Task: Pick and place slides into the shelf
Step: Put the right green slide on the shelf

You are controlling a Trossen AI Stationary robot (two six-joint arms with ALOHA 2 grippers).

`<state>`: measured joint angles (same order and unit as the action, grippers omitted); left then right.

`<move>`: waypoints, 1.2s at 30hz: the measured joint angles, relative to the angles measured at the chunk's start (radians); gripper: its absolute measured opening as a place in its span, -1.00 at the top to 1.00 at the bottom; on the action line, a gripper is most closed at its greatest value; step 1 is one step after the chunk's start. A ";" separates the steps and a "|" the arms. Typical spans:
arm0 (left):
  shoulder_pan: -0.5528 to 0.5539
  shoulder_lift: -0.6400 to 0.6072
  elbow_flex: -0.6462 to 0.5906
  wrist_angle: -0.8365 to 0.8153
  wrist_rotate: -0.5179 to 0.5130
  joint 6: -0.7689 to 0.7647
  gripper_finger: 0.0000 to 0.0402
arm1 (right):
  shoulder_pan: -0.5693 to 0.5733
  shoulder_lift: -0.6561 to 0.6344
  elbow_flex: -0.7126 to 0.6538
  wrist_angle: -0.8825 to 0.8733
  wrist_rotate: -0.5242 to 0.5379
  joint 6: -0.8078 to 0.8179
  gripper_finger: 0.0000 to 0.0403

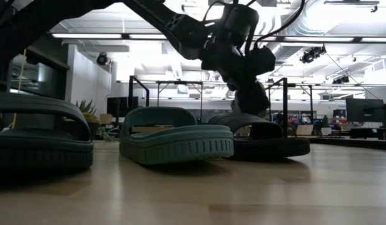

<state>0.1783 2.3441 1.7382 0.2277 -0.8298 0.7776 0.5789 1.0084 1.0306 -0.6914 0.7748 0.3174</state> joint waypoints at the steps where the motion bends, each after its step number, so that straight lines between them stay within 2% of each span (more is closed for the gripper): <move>1: 0.000 0.000 0.000 0.000 0.014 0.001 0.54 | 0.000 0.000 0.000 0.000 0.000 0.000 0.19; 11: -0.001 -0.001 0.000 -0.032 0.046 0.002 0.19 | 0.000 0.000 0.000 -0.017 -0.001 0.023 0.19; 14: -0.001 -0.001 0.000 -0.061 0.083 0.002 0.06 | 0.000 0.000 0.000 -0.018 -0.001 0.023 0.19; 20: -0.002 -0.001 0.000 -0.121 0.186 -0.028 -0.30 | 0.000 0.000 0.000 -0.021 -0.016 0.024 0.19; 30: -0.010 -0.001 0.000 -0.250 0.189 -0.208 -0.92 | 0.000 0.000 0.000 -0.034 -0.023 0.049 0.19; 33: -0.022 -0.001 0.000 -0.295 0.242 -0.215 -0.98 | 0.000 0.000 0.000 -0.034 -0.023 0.049 0.19; 36: -0.045 -0.001 0.000 -0.305 0.261 -0.218 -0.94 | 0.000 0.000 0.000 -0.034 -0.023 0.049 0.19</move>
<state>0.1337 2.3428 1.7382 -0.0772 -0.5685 0.5594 0.5789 1.0084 1.0306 -0.7254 0.7517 0.3665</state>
